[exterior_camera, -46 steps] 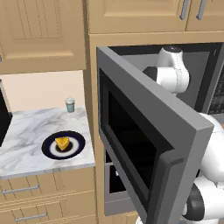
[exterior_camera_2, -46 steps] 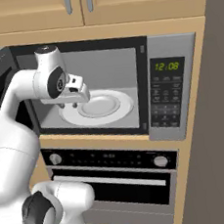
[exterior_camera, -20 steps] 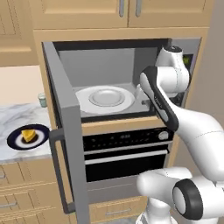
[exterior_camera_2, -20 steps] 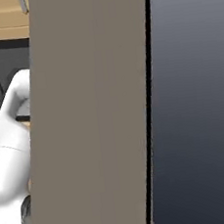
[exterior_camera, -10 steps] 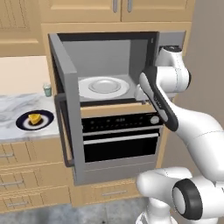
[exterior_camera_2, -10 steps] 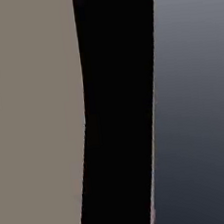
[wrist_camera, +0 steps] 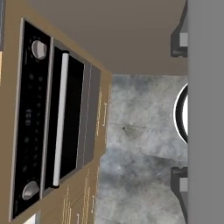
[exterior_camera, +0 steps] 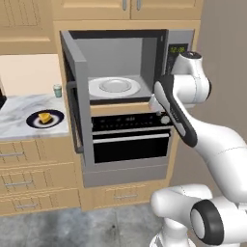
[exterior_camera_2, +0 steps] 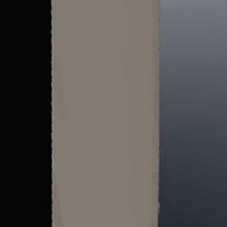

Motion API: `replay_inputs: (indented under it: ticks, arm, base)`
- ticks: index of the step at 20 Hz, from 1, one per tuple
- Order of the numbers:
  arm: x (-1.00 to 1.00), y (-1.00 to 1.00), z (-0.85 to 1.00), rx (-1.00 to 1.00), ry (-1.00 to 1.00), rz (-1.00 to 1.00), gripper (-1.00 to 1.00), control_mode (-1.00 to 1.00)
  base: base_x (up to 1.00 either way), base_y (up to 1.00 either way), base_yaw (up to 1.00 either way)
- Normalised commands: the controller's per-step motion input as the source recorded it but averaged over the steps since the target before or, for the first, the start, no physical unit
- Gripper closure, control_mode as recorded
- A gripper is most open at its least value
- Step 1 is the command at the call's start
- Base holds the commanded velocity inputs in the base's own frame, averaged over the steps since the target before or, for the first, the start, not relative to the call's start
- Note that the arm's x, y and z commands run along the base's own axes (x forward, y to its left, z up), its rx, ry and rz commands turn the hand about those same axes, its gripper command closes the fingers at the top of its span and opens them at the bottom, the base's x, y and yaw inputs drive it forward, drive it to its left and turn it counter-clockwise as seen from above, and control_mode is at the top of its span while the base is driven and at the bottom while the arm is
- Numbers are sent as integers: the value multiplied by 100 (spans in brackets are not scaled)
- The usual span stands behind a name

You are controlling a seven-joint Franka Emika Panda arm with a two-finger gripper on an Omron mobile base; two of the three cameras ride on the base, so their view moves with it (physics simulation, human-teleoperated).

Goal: Pick the cheese from the counter and place it in the microwave.

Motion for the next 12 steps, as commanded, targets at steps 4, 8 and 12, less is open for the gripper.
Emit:
replay_inputs:
  ticks: [4,8,12]
  arm:
    - [0,0,0,0,0,0,-100,100]
    - [0,0,0,0,0,0,-100,100]
    - [0,0,0,0,0,0,-100,100]
  base:
    - [-18,49,0]
    - [-33,47,0]
    - [-40,52,0]
